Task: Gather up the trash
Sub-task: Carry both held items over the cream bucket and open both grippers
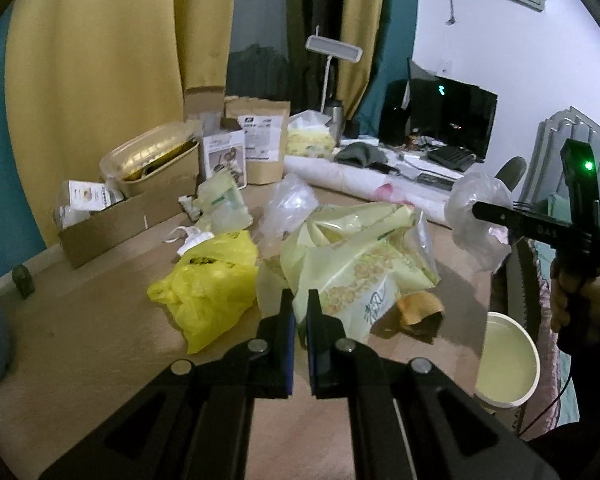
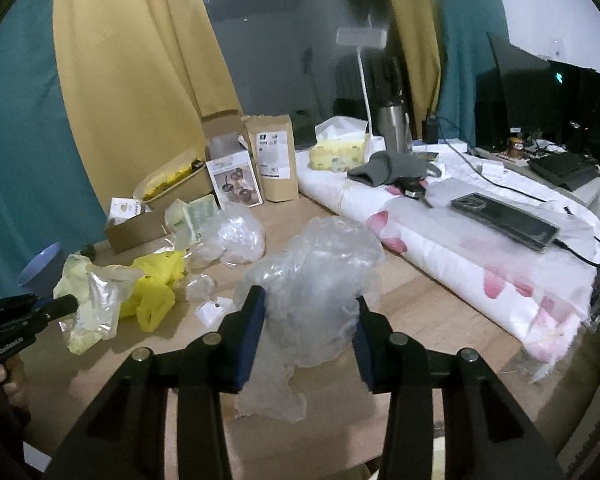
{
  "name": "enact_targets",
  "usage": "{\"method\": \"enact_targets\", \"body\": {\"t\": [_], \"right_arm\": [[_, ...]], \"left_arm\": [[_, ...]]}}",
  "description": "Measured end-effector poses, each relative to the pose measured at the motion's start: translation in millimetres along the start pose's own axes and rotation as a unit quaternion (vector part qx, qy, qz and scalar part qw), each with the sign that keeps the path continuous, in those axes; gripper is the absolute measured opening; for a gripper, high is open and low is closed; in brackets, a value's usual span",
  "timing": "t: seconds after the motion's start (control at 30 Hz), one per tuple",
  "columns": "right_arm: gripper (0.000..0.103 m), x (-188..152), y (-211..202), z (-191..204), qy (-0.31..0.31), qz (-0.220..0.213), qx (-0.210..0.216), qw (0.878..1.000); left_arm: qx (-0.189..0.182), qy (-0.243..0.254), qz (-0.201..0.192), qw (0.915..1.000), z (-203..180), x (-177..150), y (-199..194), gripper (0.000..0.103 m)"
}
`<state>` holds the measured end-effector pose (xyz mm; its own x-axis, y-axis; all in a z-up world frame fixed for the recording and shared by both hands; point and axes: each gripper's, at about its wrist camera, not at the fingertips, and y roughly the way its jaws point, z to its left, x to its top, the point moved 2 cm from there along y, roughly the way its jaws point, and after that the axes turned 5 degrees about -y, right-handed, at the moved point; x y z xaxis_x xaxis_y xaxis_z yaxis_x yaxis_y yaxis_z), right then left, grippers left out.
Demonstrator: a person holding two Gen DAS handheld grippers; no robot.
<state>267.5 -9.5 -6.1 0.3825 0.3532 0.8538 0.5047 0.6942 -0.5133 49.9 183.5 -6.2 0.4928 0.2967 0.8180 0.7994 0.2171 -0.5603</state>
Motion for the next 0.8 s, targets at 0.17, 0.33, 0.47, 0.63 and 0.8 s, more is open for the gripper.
{"method": "enact_targets", "body": {"t": [0.17, 0.33, 0.47, 0.63, 0.8], "right_arm": [[0.039, -10, -32, -7, -0.001, -0.006, -0.011, 1.0], [0.039, -23, -63, -23, 0.007, -0.012, -0.028, 1.0], [0.039, -43, -82, -41, 0.021, -0.007, -0.036, 0.999], [0.039, -70, -98, -62, 0.035, 0.002, -0.04, 0.999], [0.039, -103, -104, -75, 0.039, 0.024, -0.039, 0.998]], "left_arm": [[-0.012, 0.009, -0.014, 0.9998, -19, -1, -10, 0.004], [-0.025, 0.024, -0.017, 0.9992, -42, -3, -14, 0.004], [-0.036, 0.038, -0.015, 0.9985, -62, -5, -12, 0.004], [-0.049, 0.054, -0.012, 0.9973, -91, -11, -10, 0.004], [-0.065, 0.074, -0.001, 0.9952, -124, -20, -3, 0.004]]}}
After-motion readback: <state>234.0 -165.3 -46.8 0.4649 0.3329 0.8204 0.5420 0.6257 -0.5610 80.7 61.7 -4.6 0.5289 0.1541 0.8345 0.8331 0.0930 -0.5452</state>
